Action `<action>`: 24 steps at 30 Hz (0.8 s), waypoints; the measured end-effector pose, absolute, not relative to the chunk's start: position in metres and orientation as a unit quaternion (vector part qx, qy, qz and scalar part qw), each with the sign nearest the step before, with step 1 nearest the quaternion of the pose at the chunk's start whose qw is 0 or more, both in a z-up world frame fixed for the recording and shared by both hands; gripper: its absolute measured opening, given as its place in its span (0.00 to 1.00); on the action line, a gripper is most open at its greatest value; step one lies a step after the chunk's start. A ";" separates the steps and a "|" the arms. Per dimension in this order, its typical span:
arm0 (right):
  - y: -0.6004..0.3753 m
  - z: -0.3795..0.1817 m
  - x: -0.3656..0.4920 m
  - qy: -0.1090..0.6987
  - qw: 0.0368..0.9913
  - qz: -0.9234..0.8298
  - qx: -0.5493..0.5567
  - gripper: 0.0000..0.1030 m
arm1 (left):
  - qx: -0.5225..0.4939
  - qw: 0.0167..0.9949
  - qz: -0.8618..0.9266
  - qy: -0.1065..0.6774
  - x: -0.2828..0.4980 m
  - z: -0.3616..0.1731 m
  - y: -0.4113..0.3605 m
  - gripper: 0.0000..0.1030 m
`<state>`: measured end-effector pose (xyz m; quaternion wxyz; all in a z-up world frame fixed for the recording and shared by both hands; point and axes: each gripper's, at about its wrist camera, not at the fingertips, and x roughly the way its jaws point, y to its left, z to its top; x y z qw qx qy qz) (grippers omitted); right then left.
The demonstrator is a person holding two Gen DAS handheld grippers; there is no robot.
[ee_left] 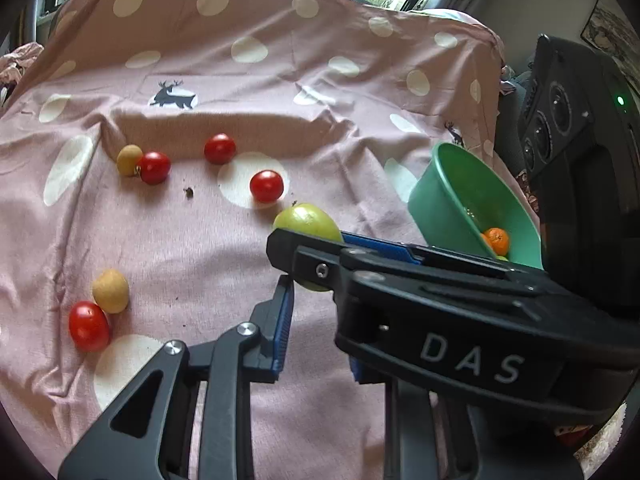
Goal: Organize fruits
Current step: 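Carry the apple with the right gripper over the green bowl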
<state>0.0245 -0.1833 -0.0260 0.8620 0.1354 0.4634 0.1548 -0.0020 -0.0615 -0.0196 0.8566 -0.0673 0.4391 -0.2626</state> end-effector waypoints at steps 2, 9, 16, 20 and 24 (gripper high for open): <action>-0.185 -0.013 0.016 0.445 0.872 0.157 0.135 0.36 | -0.060 0.865 -0.268 0.419 -0.009 -0.007 -0.064 0.22; -0.196 0.026 -0.013 0.385 0.899 0.155 0.139 0.36 | -0.033 0.882 -0.294 0.368 -0.032 0.026 -0.077 0.22; -0.215 0.048 -0.038 0.345 0.922 0.121 0.128 0.36 | -0.014 0.880 -0.327 0.345 -0.044 0.042 -0.107 0.22; -0.237 0.052 -0.046 0.334 0.926 0.100 0.142 0.36 | -0.009 0.873 -0.348 0.341 -0.046 0.045 -0.128 0.22; -0.260 0.054 -0.050 0.329 0.927 0.084 0.157 0.36 | -0.003 0.867 -0.364 0.340 -0.046 0.048 -0.150 0.22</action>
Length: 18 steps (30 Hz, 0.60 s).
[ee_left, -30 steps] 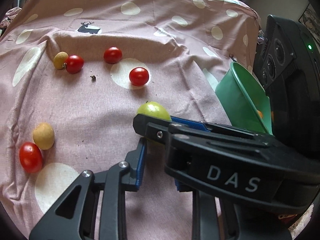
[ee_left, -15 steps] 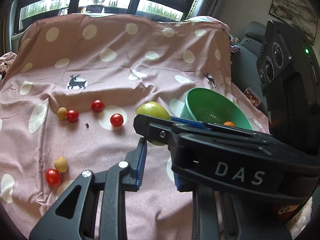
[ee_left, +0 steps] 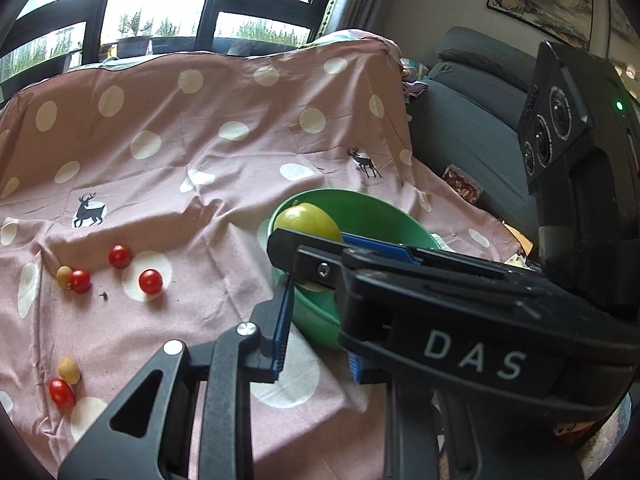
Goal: Organize fruits
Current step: 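Carry the apple with the right gripper over the green bowl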
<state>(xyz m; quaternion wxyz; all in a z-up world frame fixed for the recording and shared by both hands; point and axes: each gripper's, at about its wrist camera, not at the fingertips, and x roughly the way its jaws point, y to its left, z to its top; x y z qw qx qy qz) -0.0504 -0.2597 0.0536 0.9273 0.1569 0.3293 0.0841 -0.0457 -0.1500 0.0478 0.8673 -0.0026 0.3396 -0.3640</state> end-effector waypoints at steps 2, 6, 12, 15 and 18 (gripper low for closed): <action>-0.270 0.054 -0.052 0.325 0.929 0.076 0.163 0.36 | 0.001 0.865 -0.371 0.340 -0.044 0.049 -0.161 0.22; -0.287 0.057 -0.057 0.313 0.932 0.059 0.170 0.36 | 0.003 0.858 -0.384 0.341 -0.042 0.052 -0.180 0.22; -0.309 0.055 -0.059 0.310 0.932 0.040 0.183 0.36 | 0.010 0.848 -0.398 0.350 -0.037 0.049 -0.204 0.22; -0.317 0.052 -0.058 0.314 0.930 0.032 0.189 0.36 | 0.012 0.843 -0.402 0.357 -0.035 0.045 -0.213 0.22; -0.327 0.048 -0.057 0.320 0.926 0.029 0.200 0.36 | 0.014 0.839 -0.405 0.363 -0.033 0.042 -0.220 0.22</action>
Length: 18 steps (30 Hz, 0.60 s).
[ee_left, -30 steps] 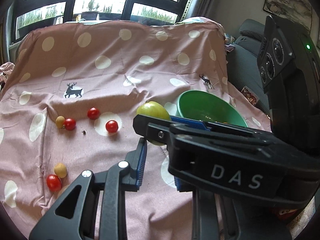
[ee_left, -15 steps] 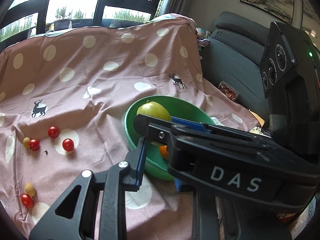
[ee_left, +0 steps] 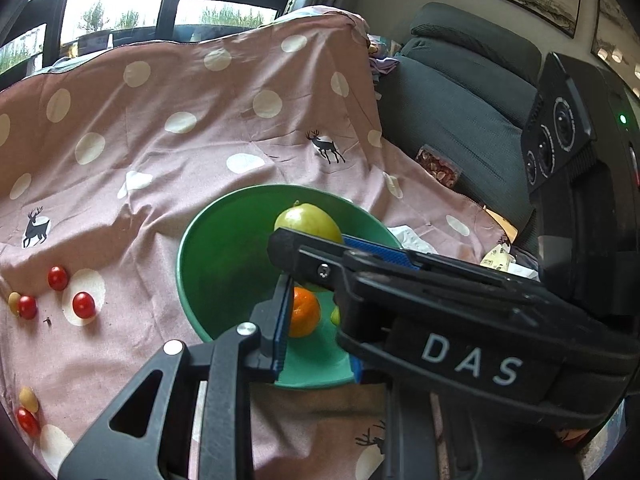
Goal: Organize fruits
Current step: 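Carry the apple with the right gripper over the green bowl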
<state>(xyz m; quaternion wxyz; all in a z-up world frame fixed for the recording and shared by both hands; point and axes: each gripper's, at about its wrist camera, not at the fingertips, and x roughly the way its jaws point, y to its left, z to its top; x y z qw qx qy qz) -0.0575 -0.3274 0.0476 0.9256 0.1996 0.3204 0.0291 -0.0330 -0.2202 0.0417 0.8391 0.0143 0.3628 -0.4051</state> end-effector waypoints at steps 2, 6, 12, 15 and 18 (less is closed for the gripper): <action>-0.333 0.045 -0.058 0.323 0.924 0.028 0.203 0.36 | 0.014 0.836 -0.407 0.369 -0.031 0.039 -0.225 0.22; -0.343 0.037 -0.056 0.334 0.917 0.026 0.217 0.36 | 0.016 0.829 -0.410 0.379 -0.029 0.032 -0.233 0.22; -0.352 0.027 -0.051 0.350 0.909 0.016 0.224 0.36 | 0.015 0.819 -0.409 0.401 -0.023 0.021 -0.244 0.22; -0.355 0.023 -0.049 0.358 0.906 0.009 0.224 0.36 | 0.012 0.815 -0.412 0.407 -0.021 0.016 -0.246 0.22; -0.359 0.020 -0.048 0.364 0.904 0.003 0.226 0.36 | 0.012 0.812 -0.413 0.412 -0.020 0.012 -0.250 0.22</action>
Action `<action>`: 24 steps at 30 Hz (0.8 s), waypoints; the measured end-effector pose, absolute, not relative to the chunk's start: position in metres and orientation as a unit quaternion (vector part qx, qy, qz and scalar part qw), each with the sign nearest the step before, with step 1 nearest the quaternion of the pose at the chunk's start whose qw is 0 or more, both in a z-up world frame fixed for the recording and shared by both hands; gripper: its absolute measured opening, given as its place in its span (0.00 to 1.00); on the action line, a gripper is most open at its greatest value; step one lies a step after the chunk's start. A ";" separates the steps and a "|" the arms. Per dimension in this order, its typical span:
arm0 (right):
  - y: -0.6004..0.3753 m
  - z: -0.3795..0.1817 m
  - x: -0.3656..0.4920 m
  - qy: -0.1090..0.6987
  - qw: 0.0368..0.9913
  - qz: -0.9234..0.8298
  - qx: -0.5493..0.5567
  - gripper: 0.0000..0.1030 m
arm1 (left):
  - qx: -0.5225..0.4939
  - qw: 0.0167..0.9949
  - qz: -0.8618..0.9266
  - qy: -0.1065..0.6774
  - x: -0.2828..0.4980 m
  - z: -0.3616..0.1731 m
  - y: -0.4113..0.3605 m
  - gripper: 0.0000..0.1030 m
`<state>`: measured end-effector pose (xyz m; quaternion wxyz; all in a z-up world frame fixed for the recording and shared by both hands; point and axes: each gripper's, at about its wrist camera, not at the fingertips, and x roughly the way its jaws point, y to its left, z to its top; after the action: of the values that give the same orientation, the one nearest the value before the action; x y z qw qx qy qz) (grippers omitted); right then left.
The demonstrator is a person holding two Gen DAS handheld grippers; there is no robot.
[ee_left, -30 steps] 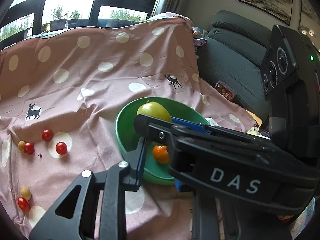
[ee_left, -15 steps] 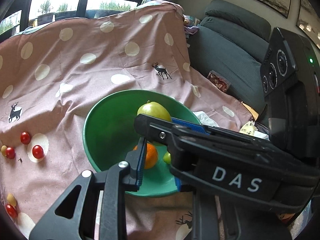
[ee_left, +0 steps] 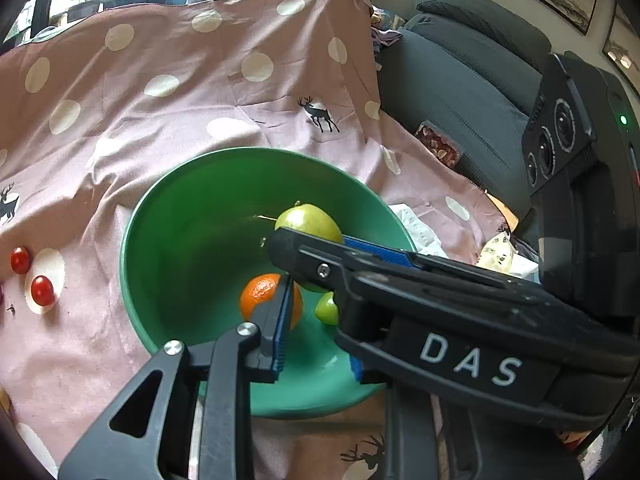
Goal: Organize fruits
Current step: 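Carry the apple with the right gripper over the green bowl, then lower the yellow-green apple into the bowl and open the right gripper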
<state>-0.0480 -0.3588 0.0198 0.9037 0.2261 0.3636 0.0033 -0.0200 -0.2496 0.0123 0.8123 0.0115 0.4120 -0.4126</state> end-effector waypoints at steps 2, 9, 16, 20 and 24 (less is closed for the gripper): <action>-0.361 0.018 -0.047 0.367 0.902 0.001 0.228 0.36 | 0.011 0.811 -0.413 0.415 -0.019 0.010 -0.251 0.22; -0.361 0.014 -0.044 0.380 0.897 -0.014 0.223 0.36 | 0.001 0.805 -0.415 0.425 -0.015 0.004 -0.252 0.23; -0.359 0.016 -0.044 0.381 0.899 -0.023 0.214 0.36 | -0.029 0.799 -0.423 0.427 -0.014 0.007 -0.244 0.21; -0.357 0.020 -0.045 0.376 0.902 -0.022 0.211 0.36 | -0.026 0.803 -0.426 0.417 -0.021 0.012 -0.237 0.29; -0.357 0.026 -0.048 0.362 0.908 -0.023 0.209 0.36 | -0.031 0.808 -0.426 0.407 -0.026 0.020 -0.225 0.43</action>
<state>-0.0478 -0.3566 0.0258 0.9083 0.2093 0.3615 -0.0226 -0.0257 -0.2247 0.0199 0.8077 -0.0308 0.4069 -0.4256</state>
